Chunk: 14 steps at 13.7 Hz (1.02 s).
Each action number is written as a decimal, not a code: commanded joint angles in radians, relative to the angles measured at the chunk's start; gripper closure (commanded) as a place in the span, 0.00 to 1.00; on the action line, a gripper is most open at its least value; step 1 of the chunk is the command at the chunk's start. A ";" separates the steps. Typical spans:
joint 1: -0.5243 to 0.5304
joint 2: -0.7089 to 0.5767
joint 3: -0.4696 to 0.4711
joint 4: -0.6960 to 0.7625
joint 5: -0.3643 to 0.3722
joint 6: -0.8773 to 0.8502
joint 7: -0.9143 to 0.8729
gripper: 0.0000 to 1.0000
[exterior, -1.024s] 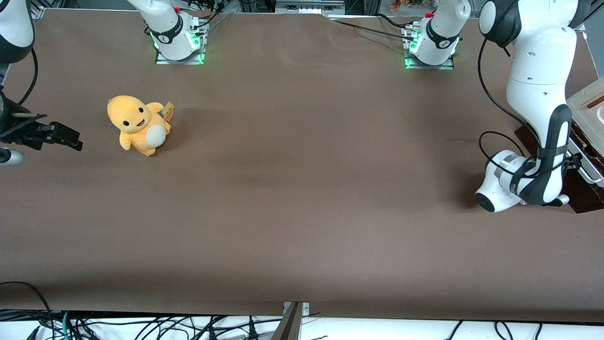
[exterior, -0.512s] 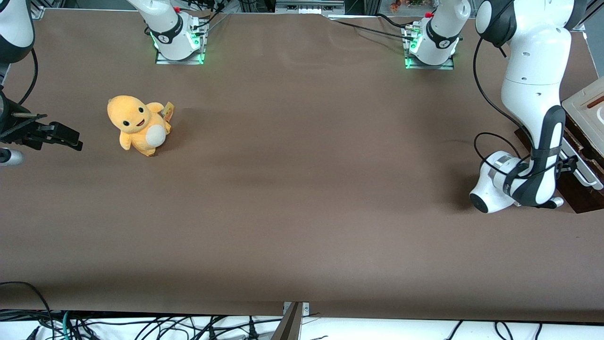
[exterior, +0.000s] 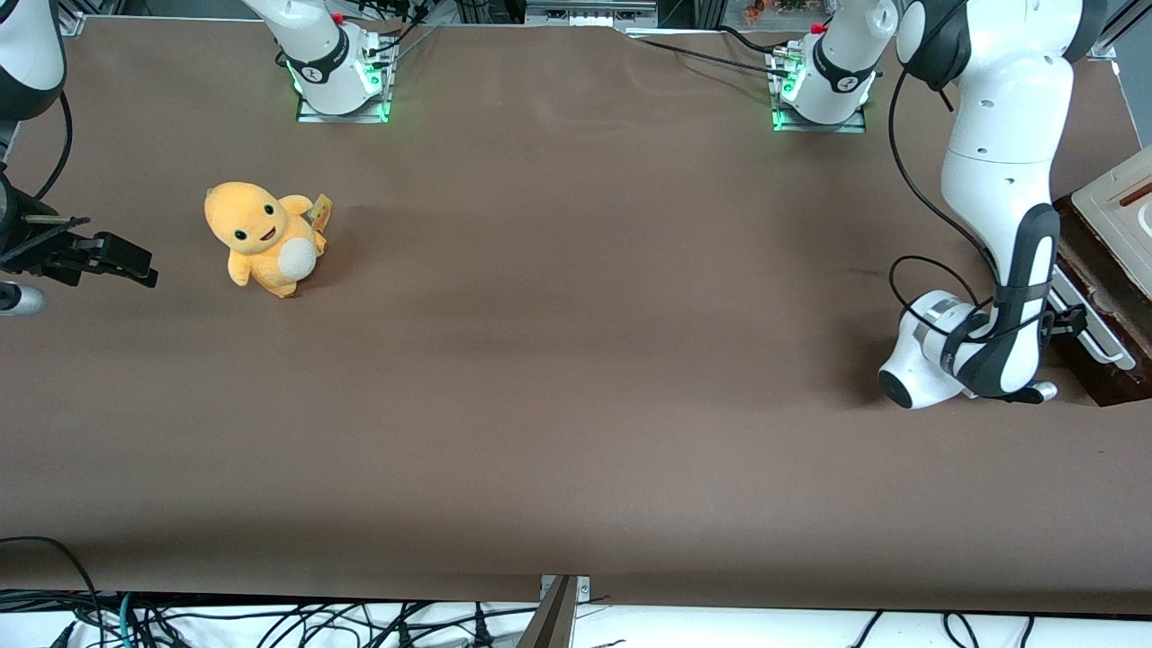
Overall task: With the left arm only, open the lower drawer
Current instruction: 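Pull the handle with the left gripper, sliding the drawer outward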
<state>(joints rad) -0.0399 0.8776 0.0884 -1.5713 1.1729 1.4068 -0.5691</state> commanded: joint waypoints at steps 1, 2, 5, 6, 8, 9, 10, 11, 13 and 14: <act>-0.040 0.038 -0.004 0.068 -0.058 -0.014 0.055 0.87; -0.041 0.038 -0.004 0.068 -0.062 -0.014 0.055 0.87; -0.060 0.038 -0.004 0.071 -0.073 -0.014 0.055 0.87; -0.061 0.038 -0.004 0.071 -0.078 -0.014 0.055 0.87; -0.063 0.038 -0.004 0.073 -0.087 -0.014 0.055 0.86; -0.066 0.038 -0.004 0.073 -0.088 -0.014 0.055 0.86; -0.066 0.038 -0.004 0.073 -0.096 -0.014 0.055 0.86; -0.067 0.038 -0.006 0.073 -0.099 -0.014 0.055 0.86; -0.075 0.038 -0.006 0.074 -0.101 -0.014 0.055 0.86; -0.075 0.038 -0.006 0.073 -0.101 -0.014 0.055 0.86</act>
<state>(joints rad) -0.0758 0.8877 0.0922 -1.5415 1.1217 1.3926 -0.5476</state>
